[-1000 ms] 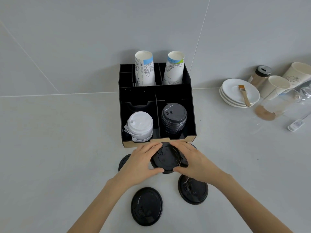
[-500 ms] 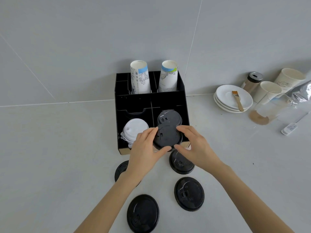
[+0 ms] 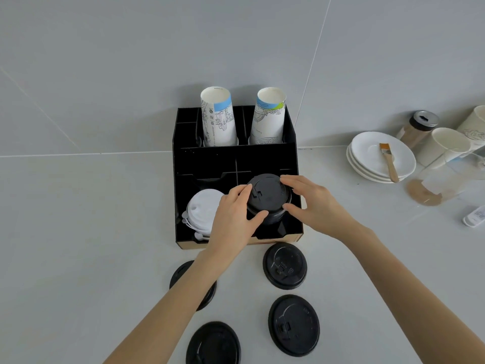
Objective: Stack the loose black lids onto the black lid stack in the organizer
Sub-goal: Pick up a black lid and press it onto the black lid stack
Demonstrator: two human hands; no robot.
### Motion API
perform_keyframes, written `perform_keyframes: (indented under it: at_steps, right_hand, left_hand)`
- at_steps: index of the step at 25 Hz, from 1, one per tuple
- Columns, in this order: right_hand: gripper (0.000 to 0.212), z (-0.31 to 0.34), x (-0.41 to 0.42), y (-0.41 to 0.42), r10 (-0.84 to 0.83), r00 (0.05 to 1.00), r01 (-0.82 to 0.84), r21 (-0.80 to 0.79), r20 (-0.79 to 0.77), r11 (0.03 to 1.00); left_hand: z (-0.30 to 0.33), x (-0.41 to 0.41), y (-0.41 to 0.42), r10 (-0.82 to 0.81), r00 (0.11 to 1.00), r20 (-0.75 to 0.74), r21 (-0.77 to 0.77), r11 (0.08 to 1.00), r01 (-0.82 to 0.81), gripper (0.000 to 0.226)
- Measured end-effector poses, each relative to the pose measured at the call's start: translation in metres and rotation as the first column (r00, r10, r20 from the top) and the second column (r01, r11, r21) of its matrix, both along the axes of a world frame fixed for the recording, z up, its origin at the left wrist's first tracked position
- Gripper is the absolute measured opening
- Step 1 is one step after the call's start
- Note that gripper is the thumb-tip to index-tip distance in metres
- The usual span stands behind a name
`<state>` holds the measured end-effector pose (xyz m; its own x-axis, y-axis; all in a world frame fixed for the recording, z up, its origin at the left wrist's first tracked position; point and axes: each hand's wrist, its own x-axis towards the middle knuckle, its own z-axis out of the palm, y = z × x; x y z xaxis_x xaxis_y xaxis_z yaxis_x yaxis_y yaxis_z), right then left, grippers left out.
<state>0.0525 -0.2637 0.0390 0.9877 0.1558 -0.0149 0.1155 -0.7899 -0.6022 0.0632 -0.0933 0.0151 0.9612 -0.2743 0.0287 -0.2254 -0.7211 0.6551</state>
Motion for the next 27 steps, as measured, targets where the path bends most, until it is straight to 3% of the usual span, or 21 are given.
perform_keyframes:
  at_steps: [11, 17, 23, 27]
  right_hand:
    - [0.045, -0.025, 0.014, 0.001, -0.027, 1.000, 0.027, 0.002, -0.005, 1.000]
    - [0.056, -0.027, 0.010, 0.007, -0.021, 0.998, 0.017, -0.079, -0.054, 0.997]
    - [0.056, -0.023, -0.004, 0.009, -0.086, 0.996, 0.086, -0.010, -0.033, 0.996]
    - [0.047, -0.018, -0.033, 0.004, -0.158, 0.986, 0.155, 0.072, 0.043, 0.985]
  left_hand:
    - [-0.017, 0.013, -0.012, 0.054, 0.998, -0.012, 0.072, 0.996, -0.053, 0.060]
    - [-0.020, 0.012, -0.013, 0.053, 0.998, 0.016, 0.104, 0.993, -0.054, 0.061]
    - [-0.014, 0.003, -0.006, 0.027, 1.000, 0.001, 0.120, 0.992, -0.027, 0.061]
    - [-0.008, -0.016, 0.002, -0.030, 0.997, 0.073, 0.112, 0.994, 0.022, 0.055]
